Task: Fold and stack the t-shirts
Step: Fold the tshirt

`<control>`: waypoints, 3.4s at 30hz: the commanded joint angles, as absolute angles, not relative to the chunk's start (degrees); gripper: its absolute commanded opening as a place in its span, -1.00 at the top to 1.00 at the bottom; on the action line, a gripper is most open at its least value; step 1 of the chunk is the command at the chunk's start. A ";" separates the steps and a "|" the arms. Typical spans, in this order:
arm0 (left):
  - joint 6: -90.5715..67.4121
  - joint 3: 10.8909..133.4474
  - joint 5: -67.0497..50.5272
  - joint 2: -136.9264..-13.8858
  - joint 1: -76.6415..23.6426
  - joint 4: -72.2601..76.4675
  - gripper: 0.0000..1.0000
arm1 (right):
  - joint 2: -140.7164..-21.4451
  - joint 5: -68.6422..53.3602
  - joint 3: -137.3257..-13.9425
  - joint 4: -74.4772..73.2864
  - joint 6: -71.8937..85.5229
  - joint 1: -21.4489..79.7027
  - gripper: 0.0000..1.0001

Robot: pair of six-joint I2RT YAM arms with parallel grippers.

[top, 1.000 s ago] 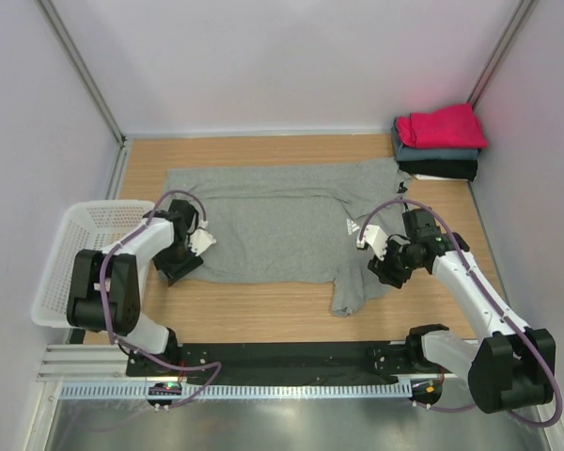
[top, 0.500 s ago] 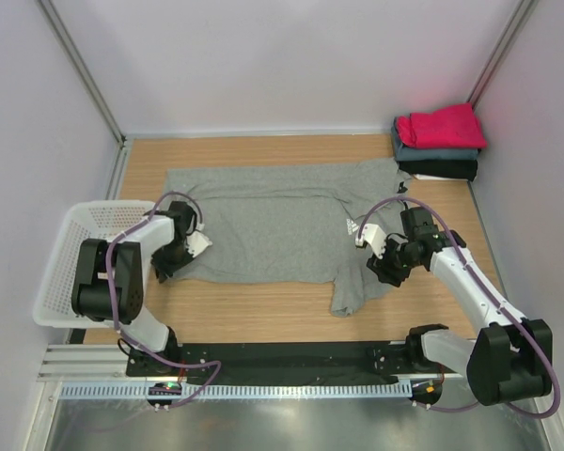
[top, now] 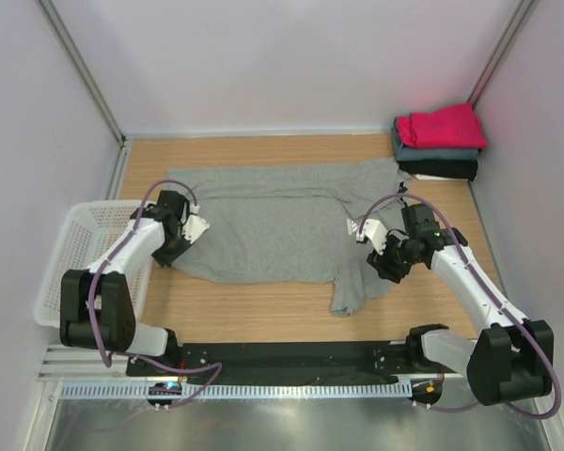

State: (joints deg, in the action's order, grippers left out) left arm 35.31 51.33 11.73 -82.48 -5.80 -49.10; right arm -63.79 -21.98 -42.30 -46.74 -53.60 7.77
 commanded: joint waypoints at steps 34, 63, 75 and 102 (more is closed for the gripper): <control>31.90 53.62 7.74 -82.79 -5.36 -46.06 1.00 | -61.79 -24.34 -39.65 -52.66 -63.02 8.00 -0.22; 30.68 53.17 7.30 -84.55 -5.36 -45.18 1.00 | -68.73 -24.34 -32.43 -37.62 -61.35 8.17 -0.34; 30.85 53.17 7.38 -84.64 -5.45 -45.35 1.00 | -70.23 -22.41 -33.48 -35.24 -59.41 8.17 0.38; 31.90 59.50 6.15 -83.06 -5.36 -45.44 1.00 | -63.80 -29.89 -46.85 -64.42 -60.02 8.79 -0.22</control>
